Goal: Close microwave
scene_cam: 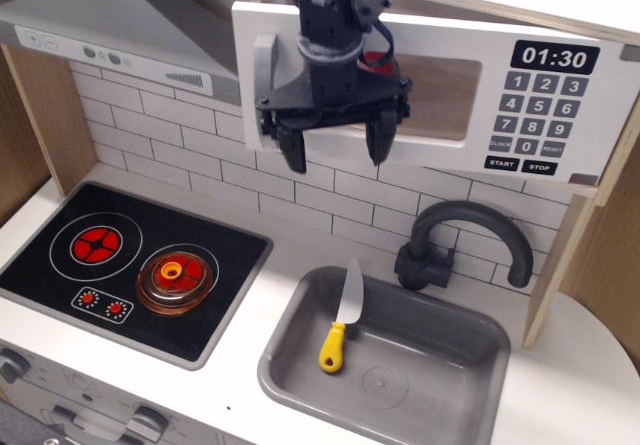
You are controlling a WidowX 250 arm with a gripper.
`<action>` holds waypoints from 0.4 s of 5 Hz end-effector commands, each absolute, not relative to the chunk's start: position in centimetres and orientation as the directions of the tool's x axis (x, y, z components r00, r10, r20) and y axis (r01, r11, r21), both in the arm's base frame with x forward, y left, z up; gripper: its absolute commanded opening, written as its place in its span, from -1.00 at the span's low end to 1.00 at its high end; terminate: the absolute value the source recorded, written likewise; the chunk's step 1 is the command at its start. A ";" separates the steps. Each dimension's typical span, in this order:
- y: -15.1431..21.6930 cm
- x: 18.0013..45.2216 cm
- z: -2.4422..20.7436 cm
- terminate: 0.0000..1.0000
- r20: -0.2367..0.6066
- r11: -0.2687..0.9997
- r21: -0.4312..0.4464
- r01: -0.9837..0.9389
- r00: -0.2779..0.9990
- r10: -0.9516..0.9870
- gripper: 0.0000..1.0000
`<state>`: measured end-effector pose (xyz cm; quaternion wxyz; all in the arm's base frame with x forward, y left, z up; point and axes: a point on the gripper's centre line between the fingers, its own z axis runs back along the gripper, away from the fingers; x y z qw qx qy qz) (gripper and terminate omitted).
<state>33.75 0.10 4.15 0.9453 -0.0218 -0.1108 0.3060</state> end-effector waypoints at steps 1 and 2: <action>2.0 36.7 6.6 -1.00 0.276 0.793 -0.159 -0.588 0.745 0.607 1.00; 2.3 37.8 6.8 -1.00 0.306 0.784 -0.191 -0.591 0.723 0.619 1.00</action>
